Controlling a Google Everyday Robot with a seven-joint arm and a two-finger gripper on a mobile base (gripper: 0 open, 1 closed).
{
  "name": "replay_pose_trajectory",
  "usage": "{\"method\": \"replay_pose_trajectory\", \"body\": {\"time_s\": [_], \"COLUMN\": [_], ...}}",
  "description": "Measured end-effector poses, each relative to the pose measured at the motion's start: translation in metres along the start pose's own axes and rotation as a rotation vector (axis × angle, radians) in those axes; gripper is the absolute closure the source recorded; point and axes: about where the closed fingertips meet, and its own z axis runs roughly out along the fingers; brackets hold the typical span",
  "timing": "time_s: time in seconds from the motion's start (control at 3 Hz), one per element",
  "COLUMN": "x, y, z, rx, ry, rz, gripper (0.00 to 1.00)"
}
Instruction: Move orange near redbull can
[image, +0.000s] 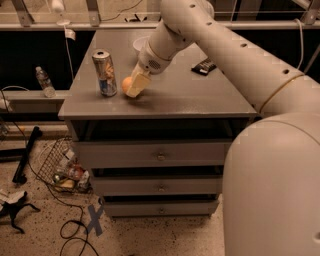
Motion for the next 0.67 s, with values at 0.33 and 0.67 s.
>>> {"method": "replay_pose_trajectory", "body": {"time_s": [0.33, 0.67], "x": [0.0001, 0.0], "y": [0.0011, 0.0019], "z": [0.0029, 0.006], "rx": [-0.005, -0.01], "ry": [0.001, 0.002], "rz": [-0.001, -0.001], "gripper": [0.74, 0.51]}}
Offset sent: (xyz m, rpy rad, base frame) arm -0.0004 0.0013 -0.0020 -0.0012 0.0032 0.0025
